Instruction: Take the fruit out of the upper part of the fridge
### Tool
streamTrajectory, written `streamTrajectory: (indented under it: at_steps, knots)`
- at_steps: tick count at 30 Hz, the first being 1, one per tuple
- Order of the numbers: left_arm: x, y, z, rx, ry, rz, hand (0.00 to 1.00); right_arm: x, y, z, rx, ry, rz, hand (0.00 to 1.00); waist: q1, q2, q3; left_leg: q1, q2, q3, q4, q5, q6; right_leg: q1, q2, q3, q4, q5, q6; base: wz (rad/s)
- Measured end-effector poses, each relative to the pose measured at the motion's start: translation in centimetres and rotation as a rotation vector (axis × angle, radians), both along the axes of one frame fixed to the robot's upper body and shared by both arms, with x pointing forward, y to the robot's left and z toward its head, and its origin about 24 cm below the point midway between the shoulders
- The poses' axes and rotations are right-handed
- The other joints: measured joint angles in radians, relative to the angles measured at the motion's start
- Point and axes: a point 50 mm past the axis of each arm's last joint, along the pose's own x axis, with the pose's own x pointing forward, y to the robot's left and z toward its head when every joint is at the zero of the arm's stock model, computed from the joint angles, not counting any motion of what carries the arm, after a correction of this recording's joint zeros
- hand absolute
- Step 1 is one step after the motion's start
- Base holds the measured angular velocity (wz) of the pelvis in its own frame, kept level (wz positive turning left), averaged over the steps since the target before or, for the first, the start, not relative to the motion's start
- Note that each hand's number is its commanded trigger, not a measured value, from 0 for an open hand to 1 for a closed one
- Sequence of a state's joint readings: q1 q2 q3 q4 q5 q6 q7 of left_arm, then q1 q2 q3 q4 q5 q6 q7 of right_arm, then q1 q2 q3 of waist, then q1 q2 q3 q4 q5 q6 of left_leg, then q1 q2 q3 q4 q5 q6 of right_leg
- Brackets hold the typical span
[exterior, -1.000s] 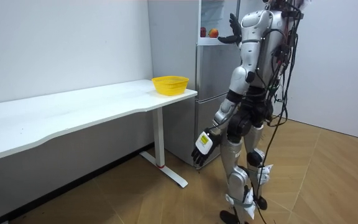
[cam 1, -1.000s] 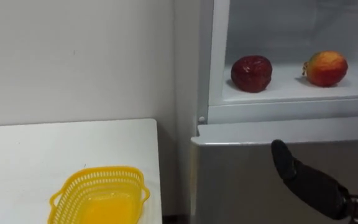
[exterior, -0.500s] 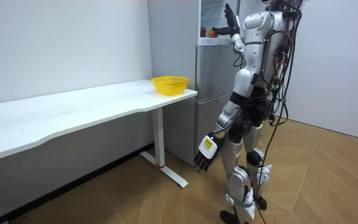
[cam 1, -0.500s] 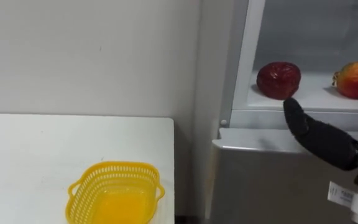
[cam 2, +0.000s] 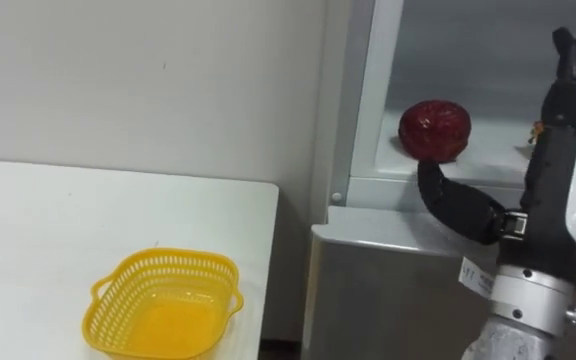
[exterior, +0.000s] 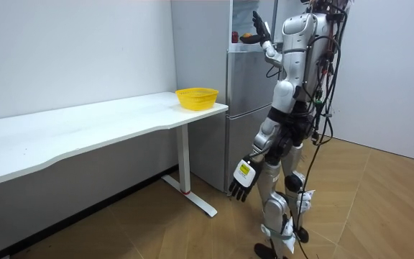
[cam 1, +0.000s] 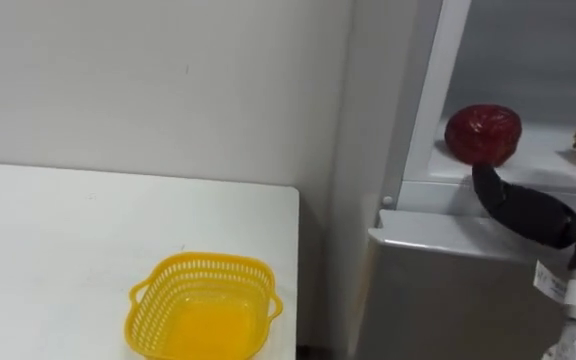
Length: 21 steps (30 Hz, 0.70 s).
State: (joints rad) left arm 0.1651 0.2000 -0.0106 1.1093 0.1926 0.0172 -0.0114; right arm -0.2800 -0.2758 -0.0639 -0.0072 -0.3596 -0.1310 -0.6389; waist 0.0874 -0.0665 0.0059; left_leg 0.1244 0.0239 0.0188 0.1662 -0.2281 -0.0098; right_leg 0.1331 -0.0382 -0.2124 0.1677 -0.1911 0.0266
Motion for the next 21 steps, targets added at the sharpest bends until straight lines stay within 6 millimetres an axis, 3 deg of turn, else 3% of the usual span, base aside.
streamTrajectory:
  at_steps: [6,21]
  knots:
    - [-0.5,0.2,0.0,0.020,0.044,-0.033,0.00,1.2,-0.1,0.3,0.011,0.007,-0.008,0.00,0.004,-0.007,0.0038,0.007,0.000,-0.006,0.001,0.000,0.000,0.006,-0.002,-0.026,0.000,0.000,0.000,0.02]
    - [-2.0,0.3,-0.1,-0.011,0.129,-0.092,0.00,3.2,-0.5,2.1,-0.050,0.057,0.012,0.00,0.025,-0.011,-0.0008,-0.011,-0.004,-0.018,0.033,0.000,0.000,0.015,-0.007,-0.048,0.002,0.000,0.000,0.02]
